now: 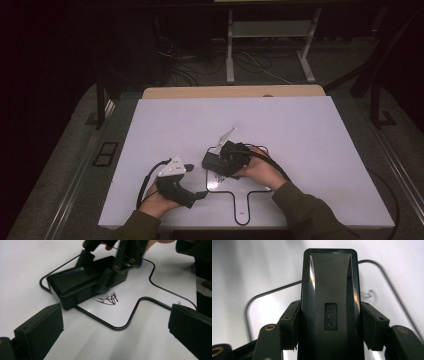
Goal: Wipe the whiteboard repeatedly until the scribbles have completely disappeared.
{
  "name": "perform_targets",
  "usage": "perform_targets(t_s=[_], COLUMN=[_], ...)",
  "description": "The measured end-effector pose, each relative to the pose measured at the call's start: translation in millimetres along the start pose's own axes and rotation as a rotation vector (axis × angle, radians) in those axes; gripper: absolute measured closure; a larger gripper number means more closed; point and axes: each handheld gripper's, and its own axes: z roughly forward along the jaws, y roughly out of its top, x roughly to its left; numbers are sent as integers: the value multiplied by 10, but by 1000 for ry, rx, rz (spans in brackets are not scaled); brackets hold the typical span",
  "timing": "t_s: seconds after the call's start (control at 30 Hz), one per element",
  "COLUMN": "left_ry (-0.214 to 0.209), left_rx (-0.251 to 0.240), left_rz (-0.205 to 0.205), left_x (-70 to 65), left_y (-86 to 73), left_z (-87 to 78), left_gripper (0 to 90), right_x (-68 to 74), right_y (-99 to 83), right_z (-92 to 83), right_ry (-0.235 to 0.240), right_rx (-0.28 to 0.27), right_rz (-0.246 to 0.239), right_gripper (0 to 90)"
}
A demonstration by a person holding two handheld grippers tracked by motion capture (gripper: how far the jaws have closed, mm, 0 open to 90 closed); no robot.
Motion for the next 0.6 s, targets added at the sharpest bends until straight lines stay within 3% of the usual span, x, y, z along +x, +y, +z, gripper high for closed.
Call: perform_targets(t_s=[0.1, 0.43, 0.53, 0.6], left_ry=[1, 2, 2, 1], left_rx=[-2, 5, 1, 3], left_rz=[-2, 6, 1, 4], left_x=[3, -6, -10, -8], left_y=[-2, 5, 5, 4], left_z=[-4, 5, 8, 5], left_gripper=[0, 0, 0, 0], right_x=[16, 379, 361, 298], right_y=[9, -49, -46, -39], right_z=[1, -38, -39, -30], right_ry=[-5, 62, 74, 57], right_rx=[5, 12, 12, 8], right_rz=[-8, -92, -88, -73], right_gripper=[387, 387, 387, 387])
